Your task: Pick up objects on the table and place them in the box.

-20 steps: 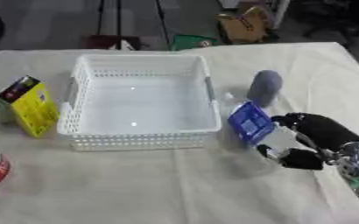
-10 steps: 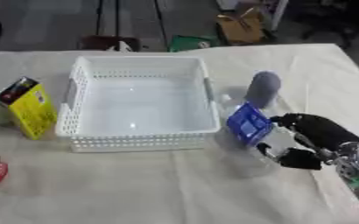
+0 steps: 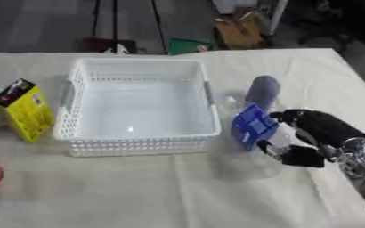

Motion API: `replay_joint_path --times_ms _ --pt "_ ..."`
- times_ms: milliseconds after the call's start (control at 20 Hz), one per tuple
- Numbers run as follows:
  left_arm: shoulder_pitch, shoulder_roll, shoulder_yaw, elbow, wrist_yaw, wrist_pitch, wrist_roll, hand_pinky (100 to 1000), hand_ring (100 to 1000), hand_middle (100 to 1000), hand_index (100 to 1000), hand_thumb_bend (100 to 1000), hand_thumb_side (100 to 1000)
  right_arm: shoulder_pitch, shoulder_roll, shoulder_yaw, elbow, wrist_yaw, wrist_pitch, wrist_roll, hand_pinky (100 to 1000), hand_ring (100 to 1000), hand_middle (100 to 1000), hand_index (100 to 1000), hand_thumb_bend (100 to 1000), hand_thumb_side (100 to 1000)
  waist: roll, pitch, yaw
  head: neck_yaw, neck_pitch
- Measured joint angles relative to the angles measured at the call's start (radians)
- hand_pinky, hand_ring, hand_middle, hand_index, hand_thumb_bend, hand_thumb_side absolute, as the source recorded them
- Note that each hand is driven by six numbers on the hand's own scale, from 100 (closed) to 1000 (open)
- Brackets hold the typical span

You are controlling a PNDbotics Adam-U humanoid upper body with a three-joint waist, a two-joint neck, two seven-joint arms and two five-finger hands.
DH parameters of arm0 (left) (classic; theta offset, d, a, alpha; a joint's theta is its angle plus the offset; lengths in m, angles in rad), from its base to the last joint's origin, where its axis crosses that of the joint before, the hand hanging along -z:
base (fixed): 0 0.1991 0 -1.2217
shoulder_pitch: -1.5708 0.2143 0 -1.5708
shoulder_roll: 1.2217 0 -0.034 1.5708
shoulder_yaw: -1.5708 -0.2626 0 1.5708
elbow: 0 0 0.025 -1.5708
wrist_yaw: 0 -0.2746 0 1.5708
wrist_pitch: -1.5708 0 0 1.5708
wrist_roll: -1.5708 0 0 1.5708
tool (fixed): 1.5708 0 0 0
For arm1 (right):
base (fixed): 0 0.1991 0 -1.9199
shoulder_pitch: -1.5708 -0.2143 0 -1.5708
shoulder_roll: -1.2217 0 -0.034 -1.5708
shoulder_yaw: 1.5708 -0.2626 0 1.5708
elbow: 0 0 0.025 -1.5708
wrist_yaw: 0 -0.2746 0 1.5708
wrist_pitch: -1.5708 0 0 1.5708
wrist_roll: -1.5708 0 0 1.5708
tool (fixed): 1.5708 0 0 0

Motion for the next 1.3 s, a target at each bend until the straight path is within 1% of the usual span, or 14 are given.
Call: replay_joint_path --times_ms 150,200,400,550,650,900,1300 --pt "0.000 0.000 0.000 0.000 0.002 0.000 -0.002 954 1000 977 989 100 730 0.000 0.002 0.000 -0.009 0.041 0.001 -0.017 831 879 801 985 484 1000 0.000 -0.001 -0.001 -0.002 0.000" --pt "0.000 0.000 0.000 0.000 0.004 0.000 -0.002 954 1000 976 989 100 730 0.000 0.005 0.000 -0.010 0.055 0.001 -0.022 836 881 807 985 442 1000 -0.001 -0.002 -0.002 -0.003 0.000" --pt "0.000 0.000 0.000 0.000 0.006 0.000 -0.003 955 1000 976 989 100 730 -0.003 0.010 0.000 -0.018 0.142 -0.001 -0.047 841 886 818 987 410 1000 -0.001 -0.002 -0.003 -0.003 0.000" --pt "0.000 0.000 0.000 0.000 0.010 -0.001 -0.006 955 1000 976 989 100 730 -0.006 0.017 0.001 -0.024 0.210 -0.006 -0.063 841 886 818 987 410 1000 0.000 -0.002 -0.003 -0.004 0.000" --pt "0.000 0.000 0.000 0.000 0.012 -0.002 -0.007 955 1000 976 989 100 730 -0.008 0.018 0.001 -0.025 0.236 -0.009 -0.070 841 886 818 987 410 1000 0.000 -0.002 -0.003 -0.004 0.000" --pt "0.000 0.000 0.000 0.000 0.014 -0.002 -0.008 952 996 974 987 100 731 0.003 0.026 0.006 -0.022 0.260 -0.012 -0.067 845 894 823 988 417 1000 0.000 -0.002 0.001 -0.008 0.000" --pt "0.000 0.000 0.000 0.000 0.015 -0.002 -0.009 952 994 974 987 100 730 0.026 0.040 0.012 -0.007 0.261 -0.021 -0.040 846 897 823 990 432 1000 0.001 -0.002 0.002 -0.013 0.000"
